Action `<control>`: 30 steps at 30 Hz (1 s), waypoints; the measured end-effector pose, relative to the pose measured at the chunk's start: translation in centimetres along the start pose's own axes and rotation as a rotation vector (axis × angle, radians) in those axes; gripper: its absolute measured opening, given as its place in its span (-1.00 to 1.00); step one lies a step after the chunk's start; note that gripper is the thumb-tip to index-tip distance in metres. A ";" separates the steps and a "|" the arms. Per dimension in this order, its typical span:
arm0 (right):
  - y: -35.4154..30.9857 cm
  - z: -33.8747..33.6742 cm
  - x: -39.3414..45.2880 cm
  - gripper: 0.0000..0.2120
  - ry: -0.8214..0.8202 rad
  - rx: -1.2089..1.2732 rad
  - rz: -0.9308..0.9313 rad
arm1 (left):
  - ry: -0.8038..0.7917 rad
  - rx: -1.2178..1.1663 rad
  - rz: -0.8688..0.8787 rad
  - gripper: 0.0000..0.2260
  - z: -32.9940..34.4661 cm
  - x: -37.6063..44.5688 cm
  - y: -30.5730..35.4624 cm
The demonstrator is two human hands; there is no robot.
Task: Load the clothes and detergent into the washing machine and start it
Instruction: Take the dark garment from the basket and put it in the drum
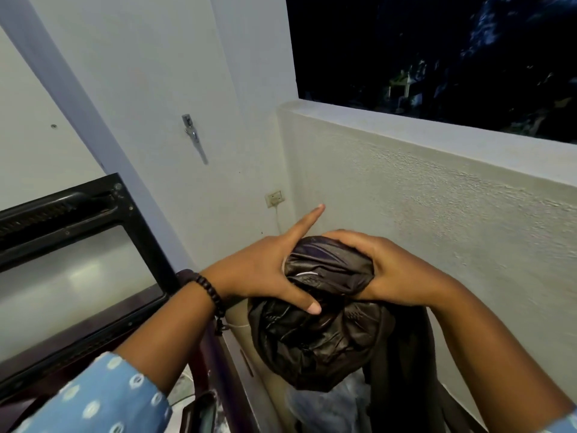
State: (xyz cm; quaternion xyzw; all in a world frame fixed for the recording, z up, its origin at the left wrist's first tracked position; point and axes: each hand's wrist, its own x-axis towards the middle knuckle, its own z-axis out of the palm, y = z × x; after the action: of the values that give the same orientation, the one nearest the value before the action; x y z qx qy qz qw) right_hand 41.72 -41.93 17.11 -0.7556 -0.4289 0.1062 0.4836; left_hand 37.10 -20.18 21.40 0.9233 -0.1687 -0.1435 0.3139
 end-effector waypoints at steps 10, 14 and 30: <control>4.9 -1.3 -1.0 0.07 -0.189 0.393 0.318 | 0.309 -0.345 0.122 -0.45 -3.6 -0.7 -0.7; 8.0 1.7 -2.1 -0.37 -0.039 0.450 0.470 | 0.408 -0.418 0.119 -0.43 -5.9 -2.1 -0.9; 4.7 1.7 0.0 -0.17 0.189 0.856 0.259 | 0.997 -0.862 0.035 -0.59 -1.7 -1.8 -4.0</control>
State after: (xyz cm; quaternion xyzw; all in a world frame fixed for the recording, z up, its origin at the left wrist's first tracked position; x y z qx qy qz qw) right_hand 43.28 -41.59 12.35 -0.5416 -0.2022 0.2641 0.7721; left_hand 37.02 -15.53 20.49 0.6678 0.0546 0.2516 0.6984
